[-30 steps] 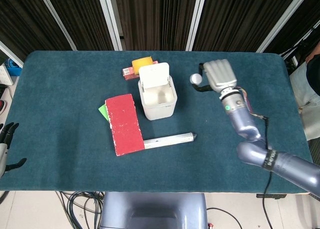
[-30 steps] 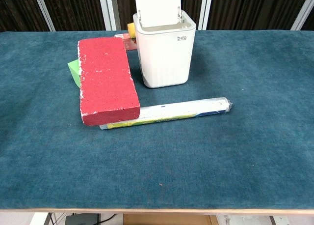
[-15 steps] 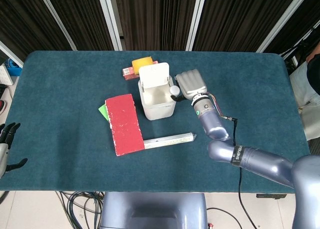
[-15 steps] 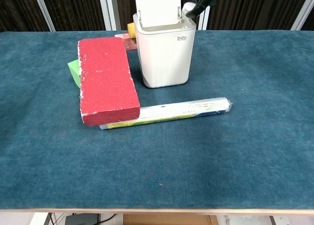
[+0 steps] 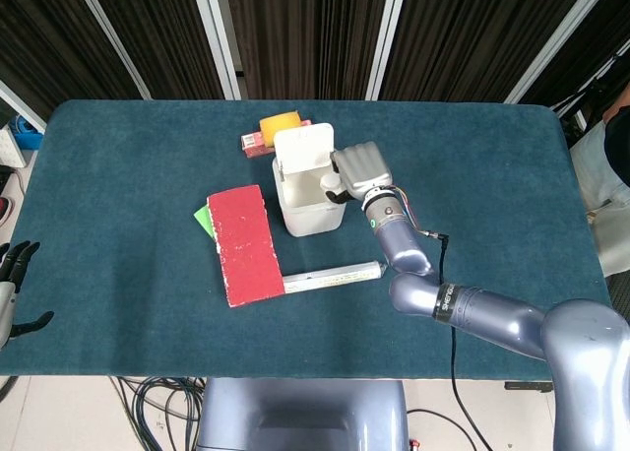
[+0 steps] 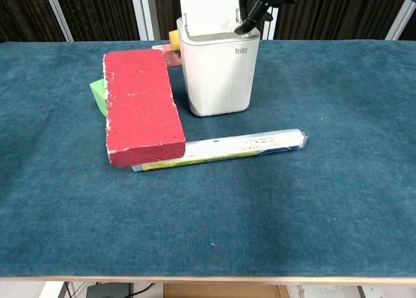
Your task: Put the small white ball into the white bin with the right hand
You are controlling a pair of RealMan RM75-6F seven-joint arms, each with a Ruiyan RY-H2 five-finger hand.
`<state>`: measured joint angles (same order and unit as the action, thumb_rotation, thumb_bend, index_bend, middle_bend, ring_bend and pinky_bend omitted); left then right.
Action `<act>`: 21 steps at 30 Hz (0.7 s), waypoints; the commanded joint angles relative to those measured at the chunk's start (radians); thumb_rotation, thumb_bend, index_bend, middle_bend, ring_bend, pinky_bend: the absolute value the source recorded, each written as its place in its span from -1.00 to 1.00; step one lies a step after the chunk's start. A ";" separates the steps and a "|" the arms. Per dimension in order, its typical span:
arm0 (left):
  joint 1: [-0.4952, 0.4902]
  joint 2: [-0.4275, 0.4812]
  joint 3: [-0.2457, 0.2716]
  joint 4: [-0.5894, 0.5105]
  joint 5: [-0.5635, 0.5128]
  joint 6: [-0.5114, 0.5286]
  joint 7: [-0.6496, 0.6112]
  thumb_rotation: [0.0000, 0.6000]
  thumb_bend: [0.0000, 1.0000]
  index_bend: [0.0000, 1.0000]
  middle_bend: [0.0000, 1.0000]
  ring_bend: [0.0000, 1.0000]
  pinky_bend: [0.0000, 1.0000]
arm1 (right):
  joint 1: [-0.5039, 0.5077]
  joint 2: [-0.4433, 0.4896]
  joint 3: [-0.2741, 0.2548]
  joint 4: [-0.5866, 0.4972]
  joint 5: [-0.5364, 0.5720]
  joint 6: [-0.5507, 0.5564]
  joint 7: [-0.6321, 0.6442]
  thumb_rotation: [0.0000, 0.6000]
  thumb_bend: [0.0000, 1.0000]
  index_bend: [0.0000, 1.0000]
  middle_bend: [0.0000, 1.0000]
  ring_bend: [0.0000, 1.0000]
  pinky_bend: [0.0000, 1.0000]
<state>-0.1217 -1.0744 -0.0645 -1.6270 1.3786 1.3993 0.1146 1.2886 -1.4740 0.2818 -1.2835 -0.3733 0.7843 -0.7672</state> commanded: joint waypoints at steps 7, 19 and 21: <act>0.000 -0.002 -0.001 0.002 -0.005 0.000 0.005 1.00 -0.68 -0.73 -0.71 -0.94 -1.00 | 0.006 0.017 -0.008 -0.021 0.013 0.008 0.012 1.00 -0.68 -0.39 0.55 0.80 0.70; -0.003 -0.015 -0.008 0.016 0.006 0.015 0.002 1.00 -0.68 -0.71 -0.71 -0.94 -1.00 | -0.144 0.248 0.048 -0.226 -0.075 0.040 0.228 1.00 -0.68 -0.32 0.51 0.76 0.70; -0.002 -0.018 -0.007 0.019 0.005 0.016 0.003 1.00 -0.68 -0.71 -0.71 -0.94 -1.00 | -0.204 0.313 0.052 -0.272 -0.123 0.044 0.292 1.00 -0.68 -0.32 0.37 0.63 0.64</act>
<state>-0.1243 -1.0921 -0.0716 -1.6088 1.3839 1.4150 0.1177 1.1594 -1.2427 0.3195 -1.4879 -0.4408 0.8273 -0.5552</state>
